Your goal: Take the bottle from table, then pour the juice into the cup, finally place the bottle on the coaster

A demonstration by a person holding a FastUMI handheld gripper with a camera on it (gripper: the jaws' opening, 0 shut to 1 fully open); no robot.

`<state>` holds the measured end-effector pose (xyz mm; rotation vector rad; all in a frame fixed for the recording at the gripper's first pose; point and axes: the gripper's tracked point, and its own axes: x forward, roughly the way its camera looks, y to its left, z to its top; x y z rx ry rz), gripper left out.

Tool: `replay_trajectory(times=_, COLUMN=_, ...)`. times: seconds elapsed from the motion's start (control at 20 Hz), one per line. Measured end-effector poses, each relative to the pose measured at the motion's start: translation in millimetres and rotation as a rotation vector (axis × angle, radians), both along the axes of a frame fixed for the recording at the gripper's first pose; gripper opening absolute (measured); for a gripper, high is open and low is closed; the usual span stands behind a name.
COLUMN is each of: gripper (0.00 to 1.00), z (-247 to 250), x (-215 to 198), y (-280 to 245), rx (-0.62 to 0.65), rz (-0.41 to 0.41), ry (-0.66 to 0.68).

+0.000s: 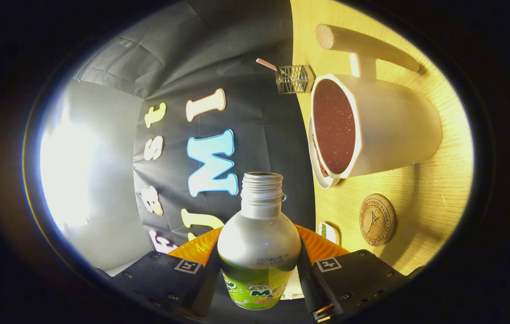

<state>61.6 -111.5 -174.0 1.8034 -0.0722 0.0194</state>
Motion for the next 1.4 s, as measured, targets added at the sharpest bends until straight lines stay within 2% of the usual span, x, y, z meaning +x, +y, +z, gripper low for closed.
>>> replay_trajectory(times=1.4, gripper=0.77, z=11.8, x=9.4, y=-3.4, rx=0.137, rz=-0.053, ry=-0.024)
